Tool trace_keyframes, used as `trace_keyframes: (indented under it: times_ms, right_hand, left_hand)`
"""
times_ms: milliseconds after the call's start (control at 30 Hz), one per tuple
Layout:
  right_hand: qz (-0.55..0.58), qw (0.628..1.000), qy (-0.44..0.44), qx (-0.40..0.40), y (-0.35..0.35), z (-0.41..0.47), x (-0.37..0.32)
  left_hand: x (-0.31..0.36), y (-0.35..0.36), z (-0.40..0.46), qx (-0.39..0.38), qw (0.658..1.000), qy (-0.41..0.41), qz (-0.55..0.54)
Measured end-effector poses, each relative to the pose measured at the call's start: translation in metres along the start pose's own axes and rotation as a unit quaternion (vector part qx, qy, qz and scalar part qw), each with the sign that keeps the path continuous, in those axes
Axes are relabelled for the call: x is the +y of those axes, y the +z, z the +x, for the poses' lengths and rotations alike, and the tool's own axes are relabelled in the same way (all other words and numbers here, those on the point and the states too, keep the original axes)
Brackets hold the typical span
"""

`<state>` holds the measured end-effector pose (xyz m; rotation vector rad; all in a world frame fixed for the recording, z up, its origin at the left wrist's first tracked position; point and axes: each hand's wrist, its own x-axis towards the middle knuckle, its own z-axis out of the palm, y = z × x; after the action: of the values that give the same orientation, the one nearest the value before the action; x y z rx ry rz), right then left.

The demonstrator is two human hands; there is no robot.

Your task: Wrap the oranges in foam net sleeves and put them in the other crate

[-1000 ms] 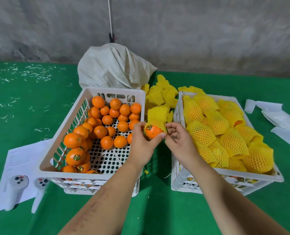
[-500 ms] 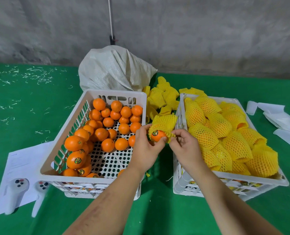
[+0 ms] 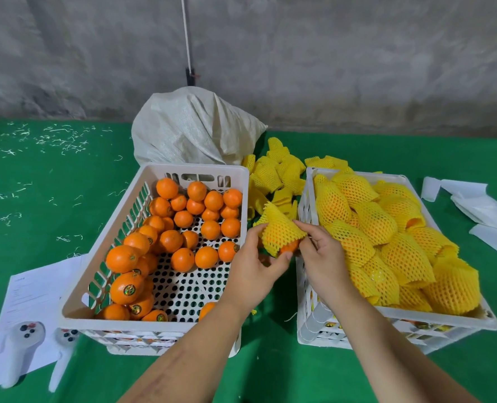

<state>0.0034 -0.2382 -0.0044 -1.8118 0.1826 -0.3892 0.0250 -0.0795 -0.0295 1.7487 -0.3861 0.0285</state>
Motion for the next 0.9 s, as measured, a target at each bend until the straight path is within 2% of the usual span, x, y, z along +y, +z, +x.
trace_keyframes:
  times_ms: [167, 233, 400, 500, 700, 800, 900]
  right_hand:
    - [0.013, 1.0, -0.01, -0.003, 0.005, -0.006, -0.001]
    - [0.014, 1.0, -0.023, -0.006, 0.006, -0.009, 0.0]
    - [0.015, 0.999, -0.027, -0.016, -0.002, -0.005, 0.005]
    - [-0.001, 0.999, -0.032, -0.012, -0.003, -0.006, 0.006]
    - [-0.002, 0.997, -0.078, -0.009, 0.003, -0.011, 0.006]
    - [-0.018, 0.997, -0.073, 0.0, 0.006, -0.008, 0.008]
    - [-0.018, 0.998, -0.053, -0.019, 0.007, -0.004, 0.007]
  left_hand:
    - [0.004, 0.002, 0.0, 0.053, 0.997, -0.03, -0.05]
    - [0.006, 0.002, 0.0, 0.07, 0.997, -0.03, -0.026]
    - [0.004, 0.002, -0.007, -0.019, 0.996, 0.01, 0.084]
    - [0.003, 0.005, -0.006, -0.026, 0.989, 0.018, 0.147]
    - [0.001, 0.005, -0.003, 0.001, 0.996, -0.006, 0.09]
    - [0.003, 0.005, -0.003, 0.001, 0.997, -0.008, 0.078]
    - [0.005, 0.0, -0.006, -0.015, 1.0, -0.003, 0.02]
